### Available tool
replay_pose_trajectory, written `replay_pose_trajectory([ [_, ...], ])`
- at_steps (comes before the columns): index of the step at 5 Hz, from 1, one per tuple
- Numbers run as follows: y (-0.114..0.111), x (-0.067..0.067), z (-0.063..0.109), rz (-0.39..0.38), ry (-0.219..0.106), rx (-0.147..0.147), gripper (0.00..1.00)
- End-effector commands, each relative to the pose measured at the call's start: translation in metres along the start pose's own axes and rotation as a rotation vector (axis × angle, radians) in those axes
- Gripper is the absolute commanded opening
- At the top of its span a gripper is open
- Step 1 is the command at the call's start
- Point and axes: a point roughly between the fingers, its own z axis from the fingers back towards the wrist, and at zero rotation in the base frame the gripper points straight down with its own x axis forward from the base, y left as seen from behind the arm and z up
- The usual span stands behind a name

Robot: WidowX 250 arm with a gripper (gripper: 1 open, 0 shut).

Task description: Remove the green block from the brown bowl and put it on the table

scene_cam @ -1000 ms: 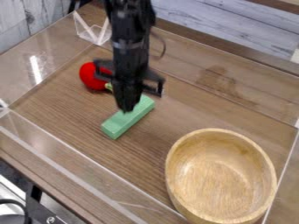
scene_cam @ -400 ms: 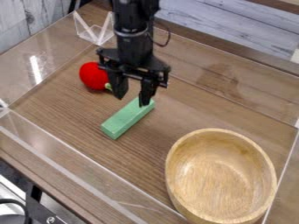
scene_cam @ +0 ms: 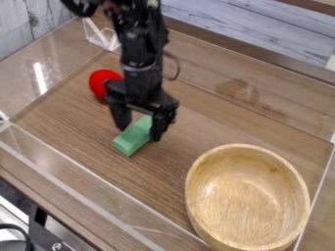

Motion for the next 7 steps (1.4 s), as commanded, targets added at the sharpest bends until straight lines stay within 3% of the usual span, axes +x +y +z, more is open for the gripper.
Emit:
replay_pose_trajectory([
  [1,0.013,0.002,-0.005,0.012,-0.026,0.009,0.0],
  [2,0.014,0.002,-0.001,0.07,-0.027,0.007,0.0],
  [3,0.007,0.003,0.004,0.108,-0.017,-0.022,1.0],
  [4,-0.001,0.005,0.014,0.145,-0.023,-0.059,1.0],
  [6,0.004,0.018,0.057,0.135,-0.072,-0.127,1.0],
  [7,0.005,0.032,0.066,0.052,-0.09,-0.141,1.0],
])
